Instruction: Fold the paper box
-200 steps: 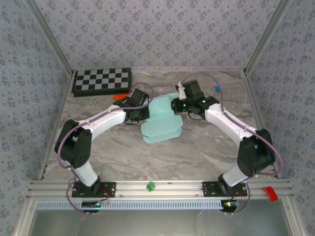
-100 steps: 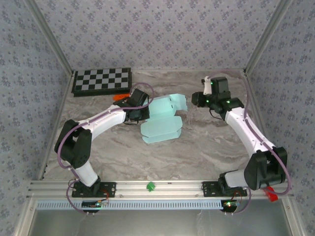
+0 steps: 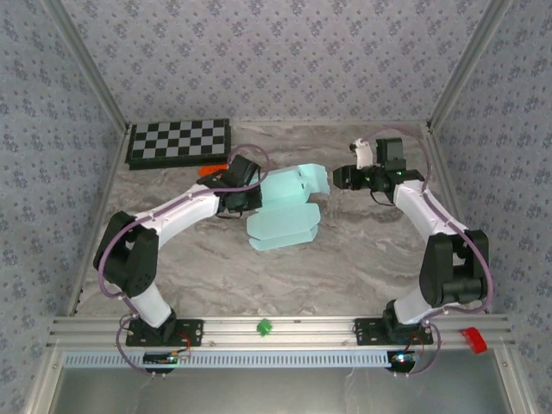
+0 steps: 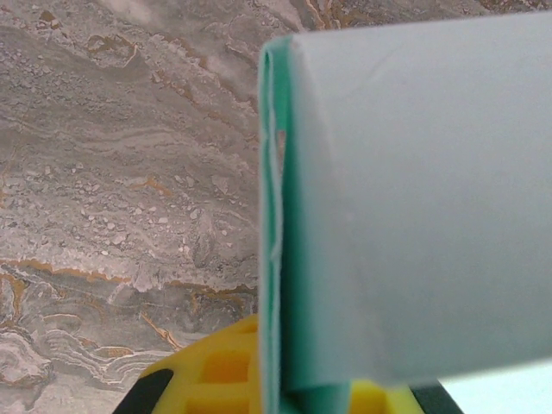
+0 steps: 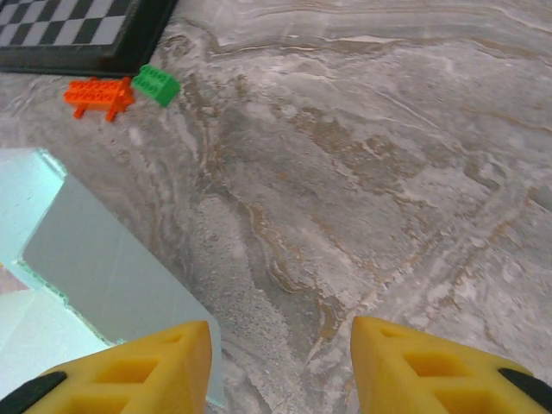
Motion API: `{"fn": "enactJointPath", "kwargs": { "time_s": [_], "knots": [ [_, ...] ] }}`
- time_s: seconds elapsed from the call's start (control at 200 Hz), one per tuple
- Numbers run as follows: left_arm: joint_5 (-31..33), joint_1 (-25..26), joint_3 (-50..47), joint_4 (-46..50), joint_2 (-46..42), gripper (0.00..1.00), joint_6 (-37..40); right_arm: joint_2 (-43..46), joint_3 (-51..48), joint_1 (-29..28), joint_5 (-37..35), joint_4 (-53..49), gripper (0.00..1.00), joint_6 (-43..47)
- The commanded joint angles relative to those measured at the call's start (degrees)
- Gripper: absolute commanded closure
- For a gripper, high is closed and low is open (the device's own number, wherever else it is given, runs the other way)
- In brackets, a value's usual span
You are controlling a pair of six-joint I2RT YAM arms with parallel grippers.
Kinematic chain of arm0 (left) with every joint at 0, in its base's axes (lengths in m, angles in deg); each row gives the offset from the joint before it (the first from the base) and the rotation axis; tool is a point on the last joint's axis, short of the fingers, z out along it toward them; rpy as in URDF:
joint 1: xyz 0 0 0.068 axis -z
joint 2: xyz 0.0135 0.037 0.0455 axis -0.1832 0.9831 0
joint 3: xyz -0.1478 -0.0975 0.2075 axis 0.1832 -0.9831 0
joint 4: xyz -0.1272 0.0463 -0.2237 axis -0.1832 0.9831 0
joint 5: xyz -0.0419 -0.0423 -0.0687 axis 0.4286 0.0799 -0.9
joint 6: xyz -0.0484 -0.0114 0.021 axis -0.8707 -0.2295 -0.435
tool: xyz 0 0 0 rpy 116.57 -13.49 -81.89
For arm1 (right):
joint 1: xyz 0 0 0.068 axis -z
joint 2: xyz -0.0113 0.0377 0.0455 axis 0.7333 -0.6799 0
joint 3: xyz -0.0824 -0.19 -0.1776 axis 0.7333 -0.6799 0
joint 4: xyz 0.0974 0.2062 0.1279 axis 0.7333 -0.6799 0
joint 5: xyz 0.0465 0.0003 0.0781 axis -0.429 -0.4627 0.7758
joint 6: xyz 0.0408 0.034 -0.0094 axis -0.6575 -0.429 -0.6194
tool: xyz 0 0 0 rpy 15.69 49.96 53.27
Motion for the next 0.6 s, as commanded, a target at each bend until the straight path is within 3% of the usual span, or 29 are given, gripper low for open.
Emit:
{"fn": "enactJointPath", "kwargs": {
  "time_s": [0.0, 0.19, 0.595],
  "knots": [
    [-0.8, -0.28, 1.64, 0.33, -2.3, 1.0, 0.67, -1.8, -0.68, -0.07, 4.17, 3.73, 0.51, 5.16],
    [-0.77, -0.26, 1.65, 0.37, -2.24, 1.0, 0.7, -5.25, 0.63, -0.07, 4.4, 3.73, 0.51, 6.58],
    [-0.9, -0.27, 2.04, 0.19, -1.59, 1.0, 0.58, -7.31, 0.72, -2.4, 12.54, 4.09, 0.54, 10.95]
  ]
}}
